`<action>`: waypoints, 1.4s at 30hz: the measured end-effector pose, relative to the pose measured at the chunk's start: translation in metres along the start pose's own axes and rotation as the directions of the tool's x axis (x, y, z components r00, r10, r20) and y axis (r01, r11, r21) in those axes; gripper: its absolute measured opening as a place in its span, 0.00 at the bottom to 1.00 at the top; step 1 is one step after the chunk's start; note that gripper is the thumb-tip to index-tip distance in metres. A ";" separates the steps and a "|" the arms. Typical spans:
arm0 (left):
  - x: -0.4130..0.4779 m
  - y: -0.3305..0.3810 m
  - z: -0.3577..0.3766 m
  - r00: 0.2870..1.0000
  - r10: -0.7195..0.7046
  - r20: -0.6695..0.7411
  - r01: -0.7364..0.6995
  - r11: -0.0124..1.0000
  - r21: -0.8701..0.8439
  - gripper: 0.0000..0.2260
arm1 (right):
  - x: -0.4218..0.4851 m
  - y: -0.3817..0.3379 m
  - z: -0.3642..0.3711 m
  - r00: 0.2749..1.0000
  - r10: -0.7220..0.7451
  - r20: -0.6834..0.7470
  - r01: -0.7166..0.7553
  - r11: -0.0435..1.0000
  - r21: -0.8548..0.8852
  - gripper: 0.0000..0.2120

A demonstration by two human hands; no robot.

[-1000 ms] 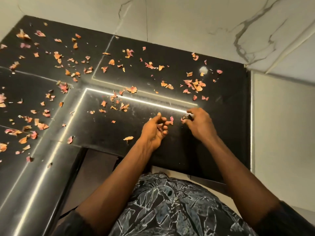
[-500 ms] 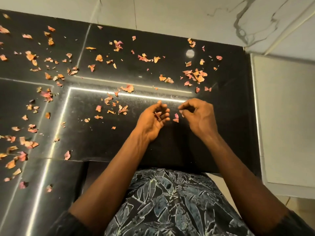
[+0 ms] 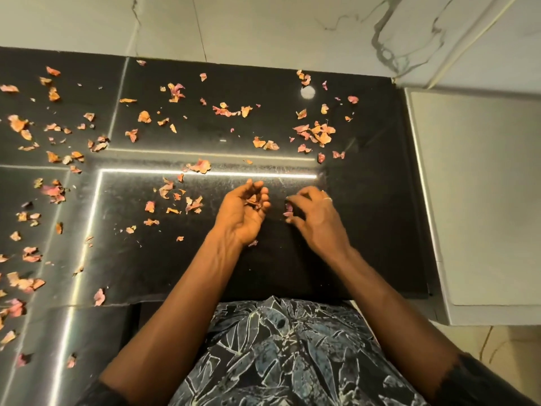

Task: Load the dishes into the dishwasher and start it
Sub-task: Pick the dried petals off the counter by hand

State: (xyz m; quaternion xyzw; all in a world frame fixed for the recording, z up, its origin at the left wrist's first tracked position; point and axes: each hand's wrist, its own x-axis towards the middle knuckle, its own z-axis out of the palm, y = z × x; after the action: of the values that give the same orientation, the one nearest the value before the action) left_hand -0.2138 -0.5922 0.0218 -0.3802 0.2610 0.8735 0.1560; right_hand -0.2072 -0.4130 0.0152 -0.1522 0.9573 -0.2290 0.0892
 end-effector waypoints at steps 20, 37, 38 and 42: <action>0.002 -0.028 0.033 0.992 -0.111 0.058 0.103 0.986 0.128 0.12 | 0.047 0.018 -0.049 0.923 0.215 -0.320 -0.125 0.952 0.281 0.09; 0.012 -0.023 0.033 0.996 -0.063 0.055 0.057 0.992 0.114 0.09 | 0.036 0.001 -0.046 0.939 0.305 -0.161 -0.219 0.888 0.405 0.07; 0.014 -0.024 0.036 0.996 -0.059 0.063 0.052 0.993 0.108 0.09 | 0.030 -0.011 -0.048 0.956 0.262 -0.136 -0.180 0.882 0.436 0.08; 0.017 -0.027 0.044 0.994 -0.071 0.079 0.063 0.992 0.109 0.10 | 0.031 -0.028 -0.053 0.979 0.182 -0.089 -0.119 0.872 0.474 0.09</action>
State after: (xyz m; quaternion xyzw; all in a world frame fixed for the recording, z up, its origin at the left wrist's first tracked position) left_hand -0.2381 -0.5434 0.0248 -0.3432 0.2874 0.8677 0.2160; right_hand -0.2424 -0.4253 0.0712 -0.0361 0.8868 -0.4541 0.0779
